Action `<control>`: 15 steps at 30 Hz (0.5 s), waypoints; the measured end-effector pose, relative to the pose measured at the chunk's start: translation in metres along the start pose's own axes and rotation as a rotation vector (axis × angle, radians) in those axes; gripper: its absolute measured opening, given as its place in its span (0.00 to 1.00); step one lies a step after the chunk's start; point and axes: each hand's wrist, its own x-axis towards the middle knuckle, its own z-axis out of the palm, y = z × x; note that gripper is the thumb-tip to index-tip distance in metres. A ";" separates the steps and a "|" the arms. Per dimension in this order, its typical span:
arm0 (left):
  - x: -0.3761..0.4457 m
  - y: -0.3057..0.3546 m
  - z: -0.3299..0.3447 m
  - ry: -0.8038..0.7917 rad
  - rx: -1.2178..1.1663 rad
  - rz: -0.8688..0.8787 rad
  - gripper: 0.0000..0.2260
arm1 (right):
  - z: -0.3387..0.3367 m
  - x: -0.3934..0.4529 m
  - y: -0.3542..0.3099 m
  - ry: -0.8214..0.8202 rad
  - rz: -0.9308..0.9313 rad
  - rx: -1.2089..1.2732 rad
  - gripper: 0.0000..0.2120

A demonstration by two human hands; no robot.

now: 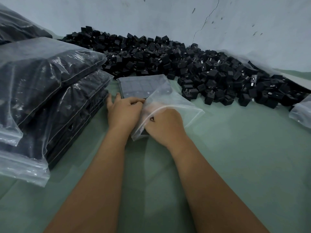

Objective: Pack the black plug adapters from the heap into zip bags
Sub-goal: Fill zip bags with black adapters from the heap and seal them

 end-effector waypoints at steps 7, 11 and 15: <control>-0.003 0.003 -0.002 -0.022 0.013 -0.026 0.08 | -0.027 0.000 0.001 0.682 -0.342 -0.027 0.11; -0.002 0.004 -0.002 -0.020 0.009 -0.022 0.09 | -0.050 0.004 0.024 0.884 0.068 0.360 0.12; -0.001 0.003 -0.002 0.010 0.081 0.026 0.10 | -0.067 -0.002 0.073 0.972 0.636 0.584 0.09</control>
